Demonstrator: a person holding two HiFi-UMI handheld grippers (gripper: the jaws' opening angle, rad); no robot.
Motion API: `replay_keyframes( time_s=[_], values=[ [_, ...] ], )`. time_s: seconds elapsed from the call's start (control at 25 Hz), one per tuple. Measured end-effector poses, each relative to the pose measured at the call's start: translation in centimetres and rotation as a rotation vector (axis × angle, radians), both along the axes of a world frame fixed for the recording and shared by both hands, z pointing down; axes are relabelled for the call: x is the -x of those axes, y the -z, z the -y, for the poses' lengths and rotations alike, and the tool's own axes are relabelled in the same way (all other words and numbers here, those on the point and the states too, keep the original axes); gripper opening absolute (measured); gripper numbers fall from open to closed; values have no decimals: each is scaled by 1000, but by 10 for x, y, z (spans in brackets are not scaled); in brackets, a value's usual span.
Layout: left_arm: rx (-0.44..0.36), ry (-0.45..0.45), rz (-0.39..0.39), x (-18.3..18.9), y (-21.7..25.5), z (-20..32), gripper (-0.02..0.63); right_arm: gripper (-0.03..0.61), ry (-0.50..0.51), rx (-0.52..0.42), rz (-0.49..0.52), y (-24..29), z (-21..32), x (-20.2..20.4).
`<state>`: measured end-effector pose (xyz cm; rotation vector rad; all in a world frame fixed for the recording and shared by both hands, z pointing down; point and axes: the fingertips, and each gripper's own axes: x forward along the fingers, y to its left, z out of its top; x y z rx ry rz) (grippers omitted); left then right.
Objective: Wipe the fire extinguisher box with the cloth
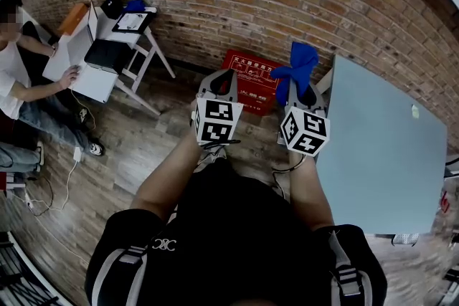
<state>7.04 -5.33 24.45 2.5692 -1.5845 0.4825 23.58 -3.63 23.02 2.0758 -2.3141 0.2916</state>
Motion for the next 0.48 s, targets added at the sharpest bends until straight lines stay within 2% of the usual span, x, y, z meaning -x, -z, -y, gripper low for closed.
replay_keyframes(
  time_s=[0.48],
  values=[
    [1, -1, 5, 9, -6, -2, 8, 83, 42, -10, -24, 0, -2, 22]
  ],
)
